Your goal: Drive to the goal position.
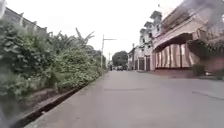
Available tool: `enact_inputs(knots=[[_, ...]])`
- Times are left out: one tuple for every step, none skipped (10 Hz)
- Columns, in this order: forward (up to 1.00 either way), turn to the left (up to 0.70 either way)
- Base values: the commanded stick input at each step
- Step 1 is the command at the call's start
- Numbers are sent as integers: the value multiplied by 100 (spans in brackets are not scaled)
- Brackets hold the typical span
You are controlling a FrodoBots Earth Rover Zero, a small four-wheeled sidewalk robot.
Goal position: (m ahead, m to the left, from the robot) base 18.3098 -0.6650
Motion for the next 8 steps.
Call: enact_inputs(knots=[[70, -5], [70, -26], [70, -31], [70, -35], [70, -35], [70, -35], [70, -35], [70, -32]])
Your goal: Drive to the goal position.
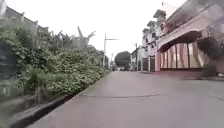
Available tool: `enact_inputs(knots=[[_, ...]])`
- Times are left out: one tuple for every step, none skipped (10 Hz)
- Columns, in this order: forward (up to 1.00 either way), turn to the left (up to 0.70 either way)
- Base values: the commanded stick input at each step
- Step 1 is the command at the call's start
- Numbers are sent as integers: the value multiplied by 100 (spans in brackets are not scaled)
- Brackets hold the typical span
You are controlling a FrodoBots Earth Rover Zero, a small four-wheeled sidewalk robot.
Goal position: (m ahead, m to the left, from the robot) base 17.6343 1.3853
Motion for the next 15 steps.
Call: enact_inputs(knots=[[70, -24], [70, -6], [70, 0], [70, 0], [70, 0], [70, 0], [70, 0], [70, 0], [70, 0], [70, 0], [70, 0], [70, 0], [70, 0], [70, 0], [70, 0]])
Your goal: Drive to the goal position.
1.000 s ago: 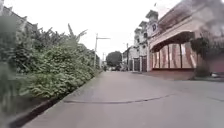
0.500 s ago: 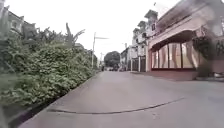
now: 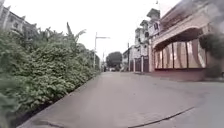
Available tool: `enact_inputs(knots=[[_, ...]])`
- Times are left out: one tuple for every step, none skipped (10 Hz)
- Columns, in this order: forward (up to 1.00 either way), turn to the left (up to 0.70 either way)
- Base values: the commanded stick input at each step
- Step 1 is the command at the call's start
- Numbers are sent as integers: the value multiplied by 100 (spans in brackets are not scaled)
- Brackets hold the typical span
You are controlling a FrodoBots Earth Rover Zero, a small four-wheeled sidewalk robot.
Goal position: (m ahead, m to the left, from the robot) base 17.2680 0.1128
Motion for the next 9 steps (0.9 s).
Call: enact_inputs(knots=[[70, 0], [70, 0], [70, 0], [70, 0], [70, 0], [70, 0], [70, 0], [70, 0], [70, 0]])
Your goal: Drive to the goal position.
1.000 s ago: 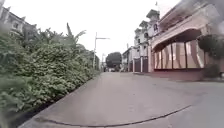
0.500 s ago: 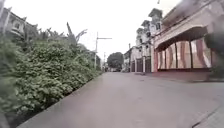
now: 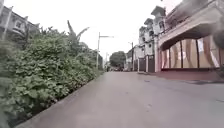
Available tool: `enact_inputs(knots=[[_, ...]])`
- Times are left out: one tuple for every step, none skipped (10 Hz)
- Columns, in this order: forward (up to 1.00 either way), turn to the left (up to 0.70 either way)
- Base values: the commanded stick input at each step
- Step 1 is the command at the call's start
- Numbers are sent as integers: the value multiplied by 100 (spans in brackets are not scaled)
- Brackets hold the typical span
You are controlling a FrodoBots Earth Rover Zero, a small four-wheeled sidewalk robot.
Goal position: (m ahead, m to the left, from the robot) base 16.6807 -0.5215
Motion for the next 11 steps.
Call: enact_inputs(knots=[[70, 0], [70, 0], [70, 0], [70, 0], [70, -8], [70, -24], [70, -35], [70, -35], [70, -35], [70, -35], [70, -35]])
